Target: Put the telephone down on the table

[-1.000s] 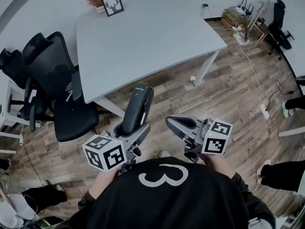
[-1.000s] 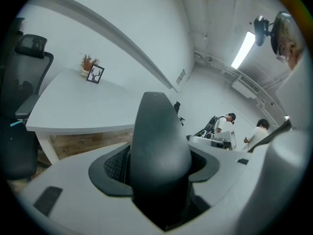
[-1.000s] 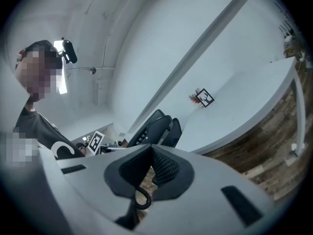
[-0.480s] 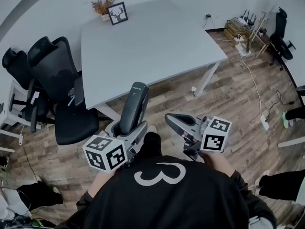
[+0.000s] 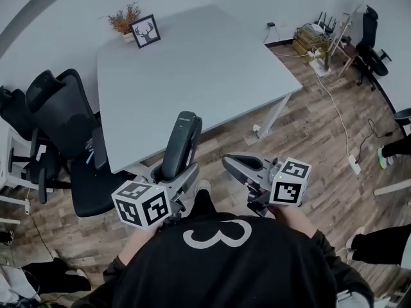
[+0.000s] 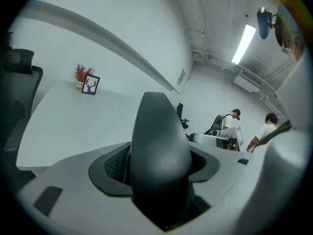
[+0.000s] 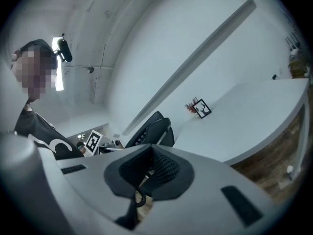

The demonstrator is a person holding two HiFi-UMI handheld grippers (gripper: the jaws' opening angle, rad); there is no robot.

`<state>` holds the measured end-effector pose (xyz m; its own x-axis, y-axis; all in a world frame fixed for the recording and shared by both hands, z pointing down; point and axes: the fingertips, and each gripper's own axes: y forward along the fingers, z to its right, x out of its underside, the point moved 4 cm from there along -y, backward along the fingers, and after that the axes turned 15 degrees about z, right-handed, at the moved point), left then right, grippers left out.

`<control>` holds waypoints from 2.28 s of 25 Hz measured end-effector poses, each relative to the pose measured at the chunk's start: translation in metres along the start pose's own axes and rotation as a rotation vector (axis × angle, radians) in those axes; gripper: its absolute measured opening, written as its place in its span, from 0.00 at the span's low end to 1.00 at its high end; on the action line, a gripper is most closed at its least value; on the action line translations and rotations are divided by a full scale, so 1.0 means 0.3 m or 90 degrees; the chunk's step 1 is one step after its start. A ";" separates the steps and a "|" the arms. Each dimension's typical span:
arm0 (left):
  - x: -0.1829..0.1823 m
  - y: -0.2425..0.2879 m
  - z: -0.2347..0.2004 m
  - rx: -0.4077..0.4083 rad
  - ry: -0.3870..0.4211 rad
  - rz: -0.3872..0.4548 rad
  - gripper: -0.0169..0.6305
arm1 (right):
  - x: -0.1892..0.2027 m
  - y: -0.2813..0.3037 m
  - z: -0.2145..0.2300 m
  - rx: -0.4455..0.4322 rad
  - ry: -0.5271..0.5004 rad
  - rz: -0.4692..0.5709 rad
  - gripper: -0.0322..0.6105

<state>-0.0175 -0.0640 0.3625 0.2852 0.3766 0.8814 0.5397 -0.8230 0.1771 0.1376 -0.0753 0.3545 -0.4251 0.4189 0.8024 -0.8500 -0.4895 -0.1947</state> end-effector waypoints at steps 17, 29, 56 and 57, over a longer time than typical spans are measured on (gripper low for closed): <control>-0.208 0.280 -0.279 0.008 0.006 -0.001 0.48 | -0.134 0.296 0.246 0.020 -0.006 0.000 0.06; -0.328 0.466 -0.588 -0.025 -0.028 -0.030 0.48 | -0.208 0.568 0.421 0.034 0.002 -0.013 0.06; -0.055 0.796 -1.039 -0.131 -0.002 -0.165 0.48 | -0.140 0.710 0.741 0.118 0.028 -0.066 0.06; -0.044 0.801 -1.053 -0.139 0.001 -0.170 0.48 | -0.133 0.714 0.745 0.117 0.031 -0.070 0.06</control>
<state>-0.1417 -0.4009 0.5319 0.1550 0.5907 0.7919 0.4133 -0.7668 0.4911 0.0419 -0.3677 0.4069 -0.3510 0.5122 0.7838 -0.8234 -0.5674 0.0020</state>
